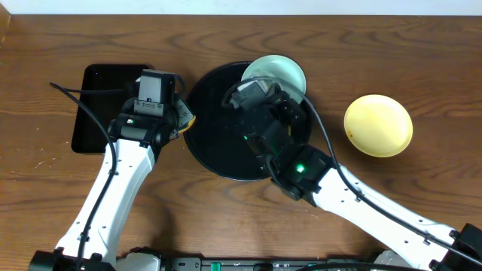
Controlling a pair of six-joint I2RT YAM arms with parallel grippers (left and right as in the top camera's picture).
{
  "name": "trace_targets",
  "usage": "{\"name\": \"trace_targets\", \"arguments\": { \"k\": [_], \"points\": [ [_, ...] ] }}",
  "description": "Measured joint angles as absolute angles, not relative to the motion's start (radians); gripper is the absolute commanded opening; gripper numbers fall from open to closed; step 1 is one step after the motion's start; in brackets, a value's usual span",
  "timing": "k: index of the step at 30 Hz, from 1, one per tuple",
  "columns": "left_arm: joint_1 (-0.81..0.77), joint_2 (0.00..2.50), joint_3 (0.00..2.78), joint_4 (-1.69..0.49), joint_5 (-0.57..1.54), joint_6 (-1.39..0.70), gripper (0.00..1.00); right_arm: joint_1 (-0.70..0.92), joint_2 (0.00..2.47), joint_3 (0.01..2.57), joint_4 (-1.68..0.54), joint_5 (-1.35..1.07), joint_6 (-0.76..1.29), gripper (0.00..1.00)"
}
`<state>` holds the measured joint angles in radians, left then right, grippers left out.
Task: Clean dirty plates on tray and stack at the side
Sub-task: 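Lift the pale green plate off the tray with the right gripper, then lower the pale green plate beside the yellow plate, right gripper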
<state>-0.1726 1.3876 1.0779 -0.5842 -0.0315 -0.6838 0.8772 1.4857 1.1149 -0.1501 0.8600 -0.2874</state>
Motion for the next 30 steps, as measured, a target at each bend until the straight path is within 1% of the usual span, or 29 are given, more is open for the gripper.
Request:
{"name": "trace_targets", "arguments": {
  "k": [3,6,11,17,21,24,28,30],
  "points": [
    [-0.173,1.388,1.078,-0.587,-0.031,-0.684,0.08,0.834,1.485,1.115,-0.229,0.812,-0.179,0.01],
    [-0.173,1.388,1.078,-0.593,-0.030,-0.684,0.08,0.769,1.480,1.115,-0.313,0.697,-0.081,0.01],
    [-0.173,1.388,1.078,-0.595,-0.029,-0.684,0.08,0.594,1.430,1.114,-0.422,0.449,0.052,0.01],
    [-0.173,1.388,1.078,-0.595,-0.029,-0.684,0.08,0.358,1.391,1.114,-0.493,0.212,0.155,0.01],
    [-0.173,1.388,1.078,-0.596,-0.028,-0.683,0.08,0.216,1.392,1.114,-0.531,0.110,0.198,0.01],
    [-0.173,1.388,1.078,-0.602,-0.029,-0.683,0.08,0.138,1.392,1.114,-0.557,0.055,0.212,0.02],
    [-0.173,1.388,1.078,-0.618,-0.029,-0.683,0.07,0.102,1.392,1.114,-0.606,0.001,0.233,0.20],
    [-0.173,1.388,1.078,-0.623,-0.028,-0.683,0.08,0.101,1.394,1.114,-0.640,-0.034,0.233,0.32]
  ]
}}
